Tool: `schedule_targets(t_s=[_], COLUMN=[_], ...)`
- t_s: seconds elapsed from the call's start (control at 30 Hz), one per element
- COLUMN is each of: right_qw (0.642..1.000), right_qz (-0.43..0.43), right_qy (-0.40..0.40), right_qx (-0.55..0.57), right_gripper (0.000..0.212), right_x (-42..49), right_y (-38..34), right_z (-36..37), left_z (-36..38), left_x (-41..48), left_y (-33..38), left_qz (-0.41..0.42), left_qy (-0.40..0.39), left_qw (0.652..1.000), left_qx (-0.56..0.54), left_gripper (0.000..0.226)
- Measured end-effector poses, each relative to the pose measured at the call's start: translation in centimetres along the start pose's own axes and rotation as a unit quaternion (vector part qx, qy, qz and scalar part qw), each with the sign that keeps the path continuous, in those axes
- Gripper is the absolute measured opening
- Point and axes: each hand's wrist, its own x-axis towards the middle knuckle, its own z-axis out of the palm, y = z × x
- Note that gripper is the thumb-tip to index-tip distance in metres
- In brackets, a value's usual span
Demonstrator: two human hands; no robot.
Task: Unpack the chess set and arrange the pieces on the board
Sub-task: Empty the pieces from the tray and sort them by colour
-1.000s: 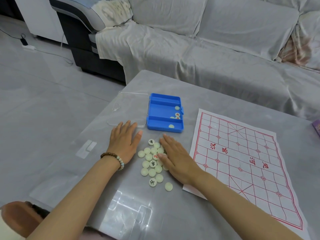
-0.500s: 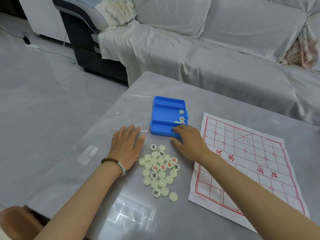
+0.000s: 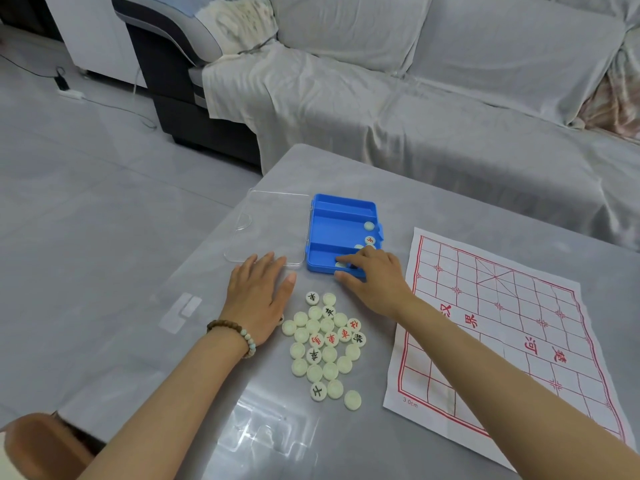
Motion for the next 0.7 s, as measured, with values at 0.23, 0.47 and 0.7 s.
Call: schedule_targets(t_s=[0.23,0.47,0.7], right_qw=[0.984,0.947,0.965], right_qz=[0.036,0.065,0.067], right_qy=[0.05,0.124,0.042], right_qx=[0.164,0.289,0.251], right_gripper=[0.013,0.011,0.012], right_x=[0.2,-0.8,-4.6], right_y=[0.1,-0.4,-0.8], right_z=[0.3,-0.6,0.6], left_z=[-0.1,-0.1,-0.1], left_x=[0.0,0.0,0.1], left_y=[0.1,0.2,0.4], left_qz=[-0.002,-0.004,-0.008], left_qy=[-0.005,-0.005,-0.007], left_qw=[1.0,1.0,1.0], left_qx=[0.006,0.0,0.004], left_gripper=[0.052,0.052,0.052])
